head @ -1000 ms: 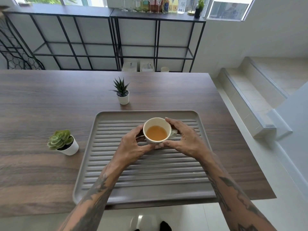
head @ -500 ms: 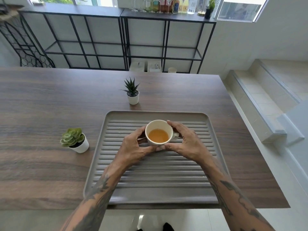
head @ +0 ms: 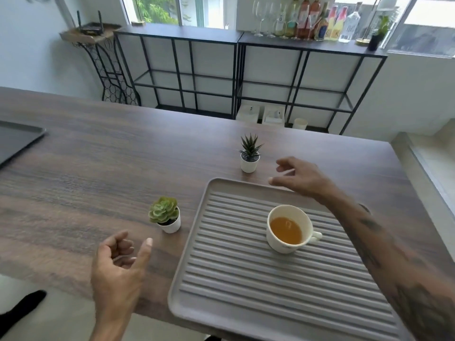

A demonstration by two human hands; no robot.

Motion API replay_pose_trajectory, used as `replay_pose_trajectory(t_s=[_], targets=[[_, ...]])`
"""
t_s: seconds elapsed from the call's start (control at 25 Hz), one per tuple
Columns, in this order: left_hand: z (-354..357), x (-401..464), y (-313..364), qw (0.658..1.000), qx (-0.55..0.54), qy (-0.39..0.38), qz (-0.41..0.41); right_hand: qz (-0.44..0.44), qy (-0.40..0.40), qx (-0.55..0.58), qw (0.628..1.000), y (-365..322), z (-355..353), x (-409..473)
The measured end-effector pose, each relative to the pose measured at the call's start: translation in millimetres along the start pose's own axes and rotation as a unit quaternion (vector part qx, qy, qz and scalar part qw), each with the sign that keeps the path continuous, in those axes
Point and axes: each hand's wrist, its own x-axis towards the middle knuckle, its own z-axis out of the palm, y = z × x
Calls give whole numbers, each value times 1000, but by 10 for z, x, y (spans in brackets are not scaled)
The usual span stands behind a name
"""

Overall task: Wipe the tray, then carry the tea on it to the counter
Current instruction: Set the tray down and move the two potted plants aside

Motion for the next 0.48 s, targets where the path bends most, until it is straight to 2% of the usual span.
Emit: replay_pose_trajectory(t_s=[0.08,0.16,0.28,0.48], targets=[[2,310,-140,996,43,-83,-14,23,-24,-19,999,-139,138,405],[130,430,-175,985,87,-146,7,34,-31,-14,999,-235,273,693],[312,544,-183,979,77,-168,81,56,-15,6,998,-261,392,983],[366,710,-255,977,59,-176,107,55,14,40,998,-129,562,1195]])
